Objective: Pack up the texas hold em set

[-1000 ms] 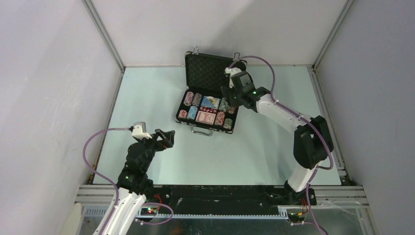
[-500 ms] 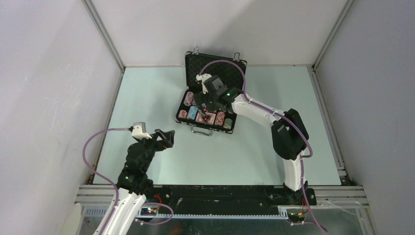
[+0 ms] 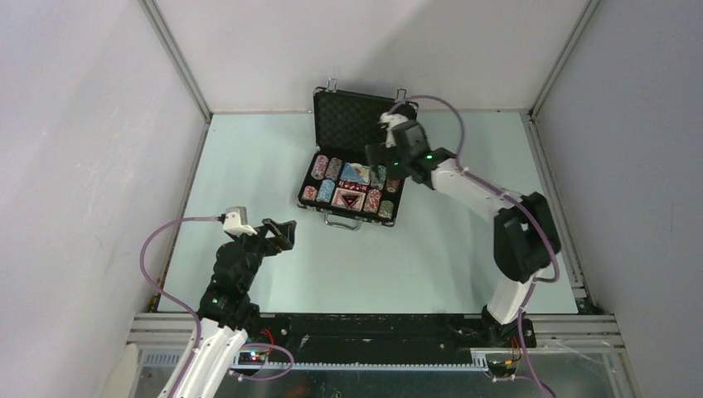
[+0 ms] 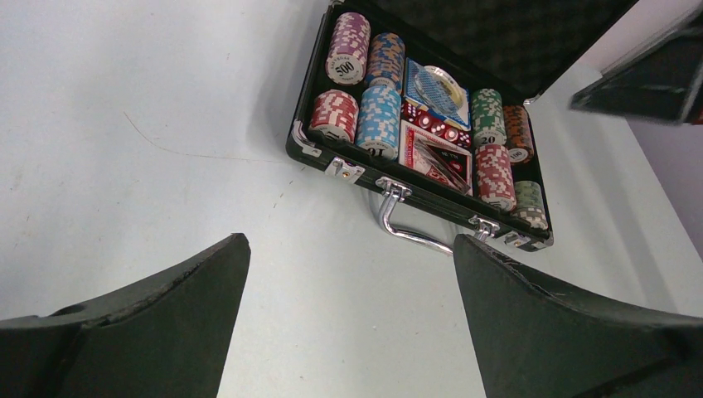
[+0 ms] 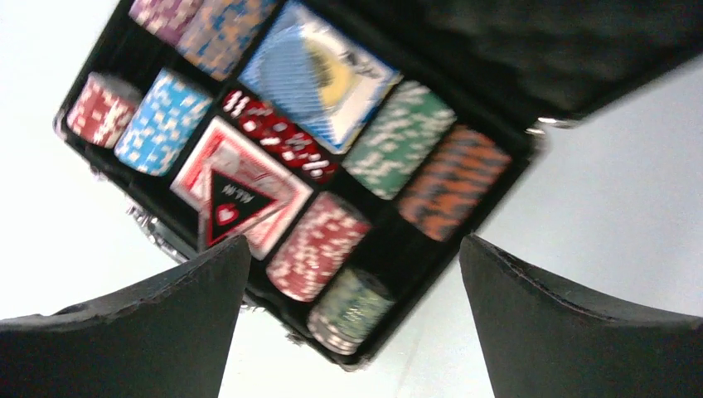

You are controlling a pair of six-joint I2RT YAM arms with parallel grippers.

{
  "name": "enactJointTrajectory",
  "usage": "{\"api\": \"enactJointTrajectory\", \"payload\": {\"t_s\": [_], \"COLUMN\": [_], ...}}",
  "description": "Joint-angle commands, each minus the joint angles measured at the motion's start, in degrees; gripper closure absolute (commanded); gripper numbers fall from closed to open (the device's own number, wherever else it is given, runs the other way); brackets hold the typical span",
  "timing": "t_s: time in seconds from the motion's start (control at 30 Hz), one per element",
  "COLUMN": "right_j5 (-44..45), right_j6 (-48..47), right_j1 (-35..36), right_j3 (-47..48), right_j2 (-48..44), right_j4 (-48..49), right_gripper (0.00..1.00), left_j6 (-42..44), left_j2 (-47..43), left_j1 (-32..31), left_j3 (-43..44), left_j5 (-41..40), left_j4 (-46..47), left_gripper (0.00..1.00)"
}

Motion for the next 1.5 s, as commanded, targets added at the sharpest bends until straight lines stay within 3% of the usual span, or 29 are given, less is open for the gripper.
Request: {"api": "enactJointTrajectory", "payload": {"t_s": [0.0, 0.1, 0.23, 0.37, 0.6, 0.73, 0.9, 1.23, 1.47], "right_j5": [-4.26, -8.41, -13.49, -13.29, -8.55, -7.63, -10.06, -10.45, -12.34], "right_j6": [4.95, 5.19, 4.46, 4.04, 8.61, 11.49, 14.59, 16.80, 19.03], "right_j1": [-7.61, -11.42, -10.91, -5.74, 5.31, 8.23, 8.74, 8.31, 6.04], "right_j3": [-4.94, -7.08, -7.23, -7.68, -10.12, -10.95, -11.13, -11.13, -11.13], "right_j2": [-9.63, -11.23, -11.25, -10.61, -9.57, -7.15, -2.84, 2.34, 5.92], "right_j4": [8.41, 9.06, 6.86, 4.02, 5.78, 8.19, 11.56, 17.60, 21.22], "right_gripper": [0.01, 0.05, 0.12, 0.21, 0.25, 0.40, 0.53, 0.58, 0.67], "left_j6": [0.91, 0.87, 0.87, 0.87, 0.85, 0.86, 0.84, 0.87, 0.85], "left_j2": [-0.12, 0.17, 0.82, 0.92, 0.78, 0.63, 0.23, 0.15, 0.53], "left_j1": [0.37, 0.37, 0.37, 0.37, 0.37, 0.37, 0.37, 0.37, 0.37], "left_j3": [-0.15, -0.22, -0.21, -0.11, -0.21, -0.08, -0.14, -0.19, -0.19], "left_j5": [-0.29, -0.09, 0.16, 0.14, 0.31, 0.32, 0.24, 0.23, 0.16], "left_j4": [2.12, 2.50, 2.93, 3.02, 3.01, 2.74, 2.39, 2.39, 2.61], "left_gripper": [0.00, 0.00, 0.00, 0.00, 0.00, 0.00, 0.00, 0.00, 0.00]}}
